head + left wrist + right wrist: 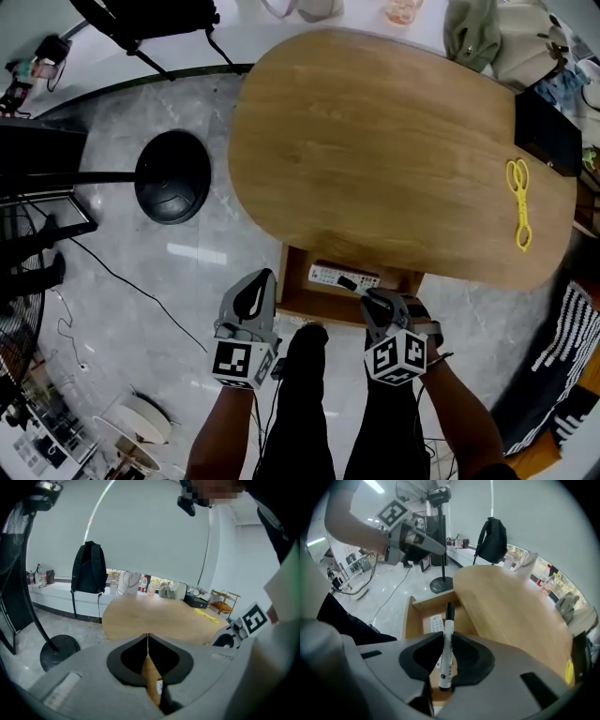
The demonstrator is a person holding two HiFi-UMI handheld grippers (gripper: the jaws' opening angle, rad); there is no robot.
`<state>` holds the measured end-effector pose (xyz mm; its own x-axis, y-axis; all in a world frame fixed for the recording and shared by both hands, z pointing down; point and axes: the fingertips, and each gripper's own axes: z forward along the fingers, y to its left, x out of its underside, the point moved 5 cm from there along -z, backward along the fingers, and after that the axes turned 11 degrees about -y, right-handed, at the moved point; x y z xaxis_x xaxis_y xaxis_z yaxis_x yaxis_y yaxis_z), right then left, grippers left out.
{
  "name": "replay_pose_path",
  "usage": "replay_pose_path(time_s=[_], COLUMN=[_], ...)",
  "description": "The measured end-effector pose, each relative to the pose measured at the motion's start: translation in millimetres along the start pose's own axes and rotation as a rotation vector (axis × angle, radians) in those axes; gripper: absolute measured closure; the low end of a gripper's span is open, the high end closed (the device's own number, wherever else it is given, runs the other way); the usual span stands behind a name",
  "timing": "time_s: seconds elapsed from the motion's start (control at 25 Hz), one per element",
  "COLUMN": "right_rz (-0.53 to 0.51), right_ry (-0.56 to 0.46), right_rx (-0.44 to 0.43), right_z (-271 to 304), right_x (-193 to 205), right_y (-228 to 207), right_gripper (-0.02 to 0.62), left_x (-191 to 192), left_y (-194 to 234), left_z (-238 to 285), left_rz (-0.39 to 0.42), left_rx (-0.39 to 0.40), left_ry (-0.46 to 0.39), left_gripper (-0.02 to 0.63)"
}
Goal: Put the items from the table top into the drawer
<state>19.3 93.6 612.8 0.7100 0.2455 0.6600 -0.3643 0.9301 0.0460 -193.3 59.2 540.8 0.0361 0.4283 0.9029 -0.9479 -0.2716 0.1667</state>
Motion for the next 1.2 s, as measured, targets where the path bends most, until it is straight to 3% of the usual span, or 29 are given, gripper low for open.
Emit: replay_pose_path(time_s=[0.16, 0.28, 0.6, 1.04, 1.2], right_rz=[-0.165, -0.230, -0.224, -0.236, -0.230], right_ry=[0.078, 0.109, 0.161, 0.237, 0.199], right_rx=[0.015, 0.012, 0.050, 0.025, 0.034], right_z=[39, 66, 109, 127, 122], right_x=[19, 34, 49, 64, 60], right_y=[8, 10, 1, -1, -3], right_gripper=[0.534, 0.534, 0.532, 0.528, 0.466], left_x=[7, 10, 14, 13, 14], left_y=[7, 8, 7, 5, 1], left_z=[-5, -8, -11, -12, -10], left_rz=[-0.007, -0.012, 0.000, 0.007, 0.000], left_rx=[-0.017, -0.023, -0.017, -0.001, 0.001], left_ry=[0.002, 0.002, 0.005, 0.008, 0.006], left_gripper=[0.588, 0.588, 0.588, 0.588, 0.588])
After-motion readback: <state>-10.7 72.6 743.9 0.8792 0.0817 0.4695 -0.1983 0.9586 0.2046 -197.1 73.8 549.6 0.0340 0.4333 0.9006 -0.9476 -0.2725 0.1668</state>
